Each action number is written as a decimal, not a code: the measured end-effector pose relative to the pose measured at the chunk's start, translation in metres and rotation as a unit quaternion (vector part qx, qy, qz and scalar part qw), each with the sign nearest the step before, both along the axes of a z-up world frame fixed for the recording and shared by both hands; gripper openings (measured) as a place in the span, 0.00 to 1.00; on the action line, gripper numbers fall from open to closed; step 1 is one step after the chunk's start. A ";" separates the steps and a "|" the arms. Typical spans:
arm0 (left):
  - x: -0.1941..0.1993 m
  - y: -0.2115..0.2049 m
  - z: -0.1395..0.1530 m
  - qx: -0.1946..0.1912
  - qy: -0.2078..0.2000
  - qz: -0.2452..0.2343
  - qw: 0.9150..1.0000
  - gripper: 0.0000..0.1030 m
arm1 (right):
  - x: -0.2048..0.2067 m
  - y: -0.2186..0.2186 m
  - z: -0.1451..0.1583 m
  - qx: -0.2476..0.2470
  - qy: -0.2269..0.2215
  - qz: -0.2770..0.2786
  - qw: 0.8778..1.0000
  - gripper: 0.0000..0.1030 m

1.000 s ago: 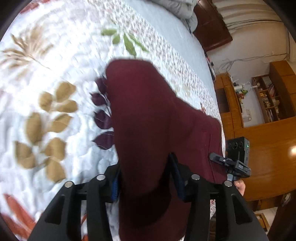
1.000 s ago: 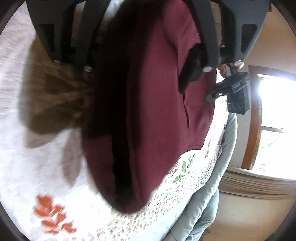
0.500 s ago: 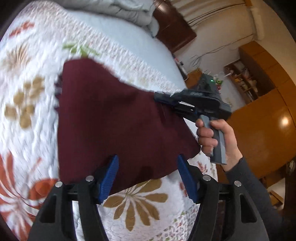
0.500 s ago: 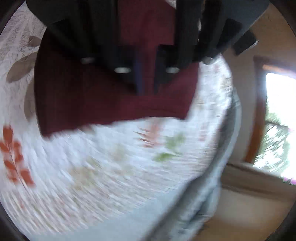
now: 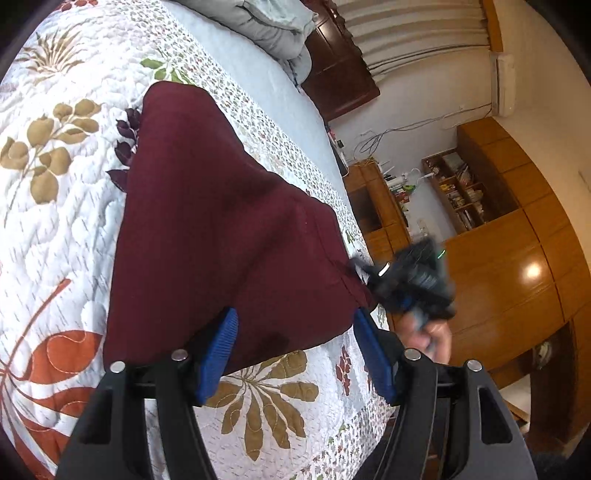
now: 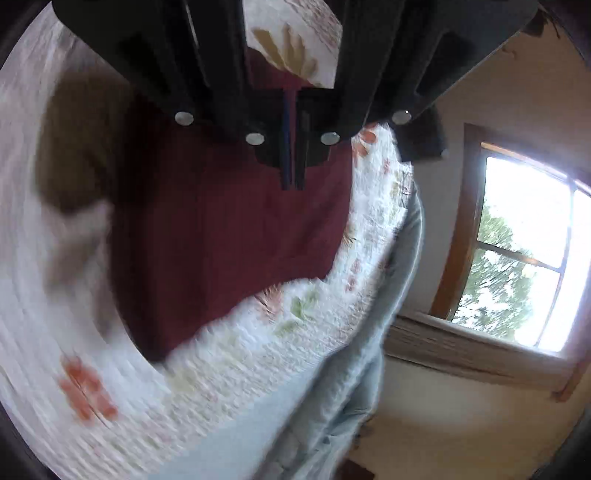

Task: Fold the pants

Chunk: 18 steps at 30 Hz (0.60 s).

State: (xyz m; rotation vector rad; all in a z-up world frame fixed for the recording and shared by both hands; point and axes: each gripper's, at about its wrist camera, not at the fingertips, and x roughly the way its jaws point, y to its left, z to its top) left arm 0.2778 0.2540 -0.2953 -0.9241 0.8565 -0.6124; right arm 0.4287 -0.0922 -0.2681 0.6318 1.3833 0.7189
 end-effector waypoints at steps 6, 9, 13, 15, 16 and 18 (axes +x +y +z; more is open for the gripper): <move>-0.005 0.009 -0.007 -0.069 0.041 0.025 0.996 0.66 | -0.031 -0.047 -0.010 0.029 0.018 -0.100 0.994 0.00; -0.039 0.011 0.009 -0.078 0.051 0.042 0.995 0.72 | -0.070 -0.061 0.019 0.034 -0.008 -0.111 0.993 0.11; -0.110 -0.003 0.046 -0.054 0.016 0.033 0.998 0.83 | -0.157 -0.077 0.051 0.020 -0.039 -0.120 0.992 0.47; -0.141 -0.011 0.059 -0.044 0.009 0.037 0.998 0.85 | -0.204 -0.085 0.056 0.016 -0.042 -0.126 0.991 0.51; -0.161 -0.015 0.066 -0.029 0.008 0.041 0.999 0.88 | -0.220 -0.089 0.056 0.016 -0.037 -0.129 0.991 0.54; -0.189 -0.025 0.078 0.009 0.006 0.044 0.999 0.90 | -0.259 -0.096 0.056 0.007 -0.028 -0.145 0.989 0.64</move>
